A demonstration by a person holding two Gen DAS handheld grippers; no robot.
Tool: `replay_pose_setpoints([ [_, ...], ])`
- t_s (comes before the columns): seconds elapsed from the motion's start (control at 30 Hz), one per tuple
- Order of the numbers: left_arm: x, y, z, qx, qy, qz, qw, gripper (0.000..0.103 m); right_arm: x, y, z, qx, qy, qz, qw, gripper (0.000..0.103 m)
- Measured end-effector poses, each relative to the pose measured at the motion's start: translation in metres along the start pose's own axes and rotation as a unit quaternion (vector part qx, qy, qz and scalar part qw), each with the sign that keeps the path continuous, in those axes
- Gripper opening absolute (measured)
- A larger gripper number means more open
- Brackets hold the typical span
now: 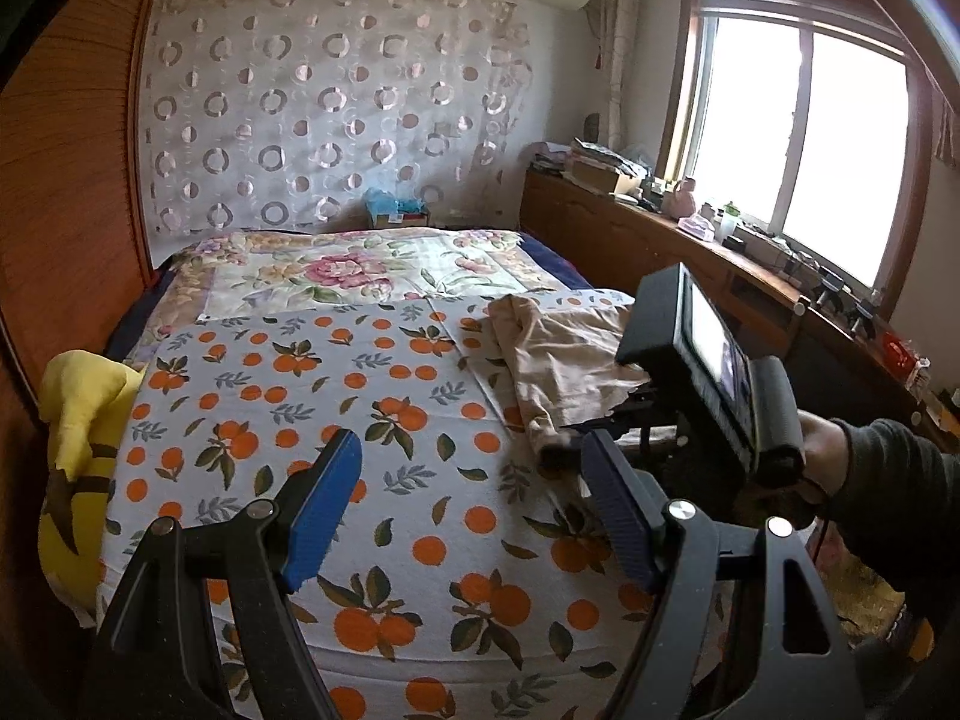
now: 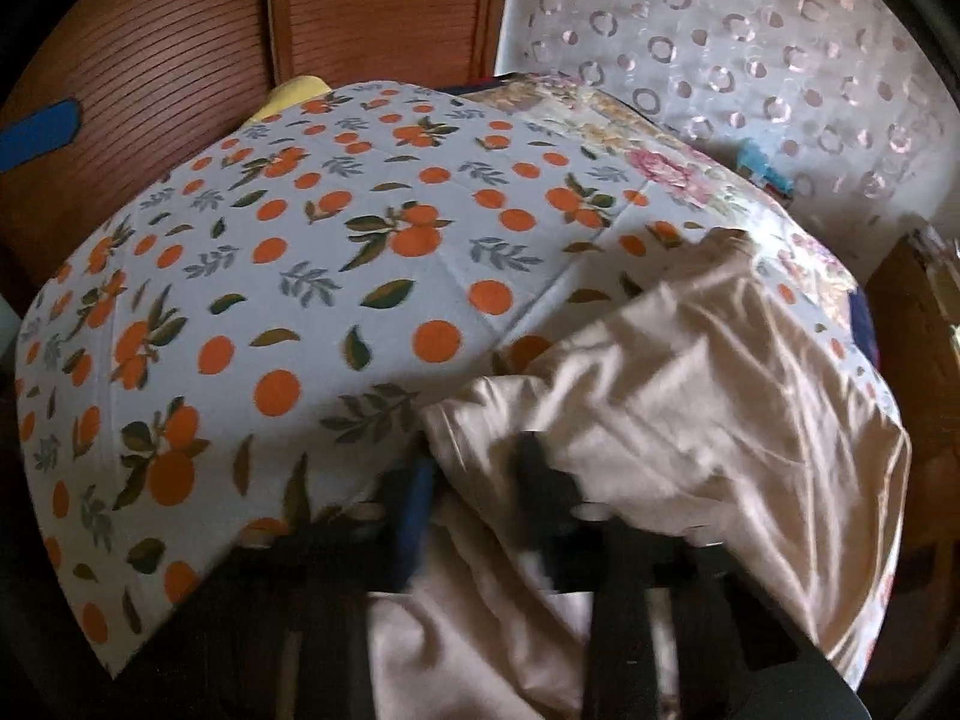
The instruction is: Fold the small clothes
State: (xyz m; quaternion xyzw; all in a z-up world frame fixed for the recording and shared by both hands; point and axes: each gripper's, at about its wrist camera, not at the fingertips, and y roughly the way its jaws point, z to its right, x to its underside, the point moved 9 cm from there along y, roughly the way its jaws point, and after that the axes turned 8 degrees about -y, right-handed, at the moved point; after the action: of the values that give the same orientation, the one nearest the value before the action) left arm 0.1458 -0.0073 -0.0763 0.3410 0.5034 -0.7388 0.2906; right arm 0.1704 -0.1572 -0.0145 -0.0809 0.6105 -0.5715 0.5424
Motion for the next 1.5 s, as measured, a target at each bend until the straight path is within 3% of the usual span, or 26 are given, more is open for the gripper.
replay_pose_setpoints([
  [0.13, 0.006, 0.003, 0.003, 0.007, -0.002, -0.006, 1.0, 0.076, -0.011, -0.02, 0.011, -0.003, 0.031, 0.058, 0.998, 0.008],
  [0.33, 0.011, 0.008, 0.011, 0.014, 0.0, -0.012, 0.9998, 0.076, -0.025, -0.058, 0.068, 0.055, 0.067, 0.102, 0.991, 0.007],
  [0.63, 0.015, 0.011, 0.018, 0.027, 0.003, -0.019, 0.9995, 0.076, -0.009, -0.069, 0.178, 0.169, 0.136, 0.08, 0.973, 0.007],
  [0.73, 0.017, 0.011, 0.019, 0.028, 0.001, -0.021, 0.9994, 0.076, 0.009, -0.06, 0.217, 0.206, 0.179, 0.062, 0.96, 0.007],
  [0.83, 0.019, 0.014, 0.02, 0.031, 0.001, -0.024, 0.9992, 0.076, 0.021, -0.034, 0.237, 0.215, 0.206, 0.028, 0.954, 0.007],
  [1.0, 0.023, 0.018, 0.024, 0.032, 0.005, -0.031, 0.999, 0.076, 0.031, -0.009, 0.245, 0.204, 0.234, -0.006, 0.951, 0.014],
  [1.07, 0.024, 0.02, 0.026, 0.033, 0.006, -0.033, 0.9989, 0.076, 0.029, -0.01, 0.251, 0.208, 0.237, -0.005, 0.949, 0.027],
  [1.1, 0.024, 0.02, 0.027, 0.033, 0.007, -0.034, 0.9988, 0.076, 0.029, -0.011, 0.253, 0.207, 0.238, -0.004, 0.949, 0.044],
  [1.13, 0.025, 0.021, 0.028, 0.034, 0.008, -0.035, 0.9988, 0.076, 0.029, -0.015, 0.254, 0.205, 0.239, 0.0, 0.949, 0.052],
  [1.27, 0.026, 0.021, 0.033, 0.036, 0.013, -0.036, 0.9986, 0.076, 0.04, -0.038, 0.25, 0.201, 0.236, 0.009, 0.951, 0.052],
  [1.5, 0.028, 0.026, 0.043, 0.041, 0.02, -0.04, 0.9982, 0.076, 0.057, -0.082, 0.184, 0.163, 0.19, 0.049, 0.967, 0.052],
])
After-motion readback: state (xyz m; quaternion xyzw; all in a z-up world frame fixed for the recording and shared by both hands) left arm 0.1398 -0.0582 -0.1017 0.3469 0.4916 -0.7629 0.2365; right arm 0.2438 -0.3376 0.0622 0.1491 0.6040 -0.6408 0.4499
